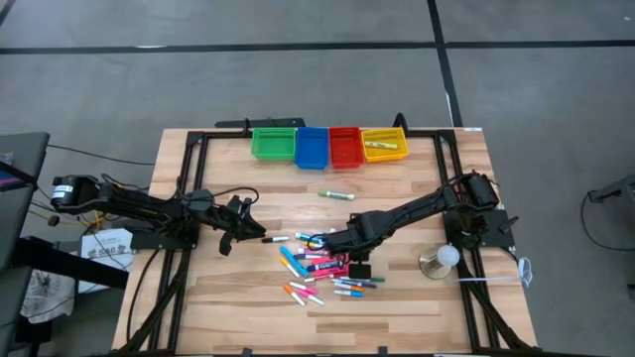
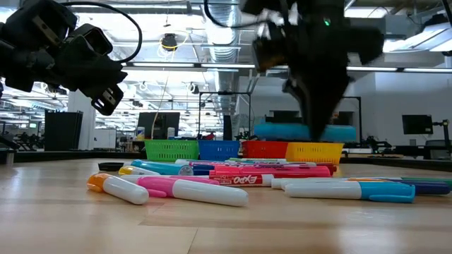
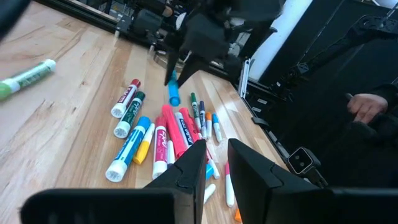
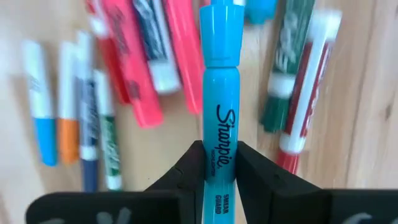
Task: Pick & Place Markers
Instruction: Put the right large light blue highlighter pen into the yellow bin
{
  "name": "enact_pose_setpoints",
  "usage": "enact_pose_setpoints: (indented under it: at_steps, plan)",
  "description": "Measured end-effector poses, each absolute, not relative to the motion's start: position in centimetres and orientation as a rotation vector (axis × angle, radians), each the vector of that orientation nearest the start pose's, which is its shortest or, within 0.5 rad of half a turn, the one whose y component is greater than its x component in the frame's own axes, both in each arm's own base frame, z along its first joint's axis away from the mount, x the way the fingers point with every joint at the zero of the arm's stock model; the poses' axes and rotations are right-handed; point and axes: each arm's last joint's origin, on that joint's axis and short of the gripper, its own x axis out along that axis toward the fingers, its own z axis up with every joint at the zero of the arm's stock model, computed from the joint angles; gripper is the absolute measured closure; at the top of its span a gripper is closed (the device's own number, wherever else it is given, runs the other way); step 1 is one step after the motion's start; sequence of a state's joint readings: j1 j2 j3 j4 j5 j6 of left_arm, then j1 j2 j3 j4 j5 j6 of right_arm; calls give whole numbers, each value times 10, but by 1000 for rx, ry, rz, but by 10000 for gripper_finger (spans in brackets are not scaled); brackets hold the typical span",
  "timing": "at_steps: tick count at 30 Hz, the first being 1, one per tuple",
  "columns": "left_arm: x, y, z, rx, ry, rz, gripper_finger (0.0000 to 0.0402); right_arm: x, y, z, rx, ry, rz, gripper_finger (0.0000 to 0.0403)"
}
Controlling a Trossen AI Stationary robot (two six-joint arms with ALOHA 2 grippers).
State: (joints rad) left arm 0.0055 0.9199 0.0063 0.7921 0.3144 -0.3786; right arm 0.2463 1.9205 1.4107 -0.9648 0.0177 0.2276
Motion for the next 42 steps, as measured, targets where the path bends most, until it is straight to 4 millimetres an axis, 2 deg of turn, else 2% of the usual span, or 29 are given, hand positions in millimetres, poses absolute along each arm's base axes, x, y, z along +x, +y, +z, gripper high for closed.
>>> enact_pose_setpoints:
  at_steps: [10, 19, 25, 36, 42]
  plan:
    - [152, -8, 145, -395, 178, -283, 335, 383, 72, 233, 12, 1272, 25, 342]
    - [152, -8, 145, -394, 177, -282, 335, 413, 48, 295, -8, 975, 44, 342]
    - [152, -8, 145, -394, 177, -282, 335, 424, 39, 331, -43, 785, 57, 342]
    - [152, -8, 146, -412, 167, -277, 335, 424, 34, 332, -43, 779, 54, 342]
    - [152, -8, 163, -429, -8, -304, 335, 424, 34, 332, -43, 777, 54, 342]
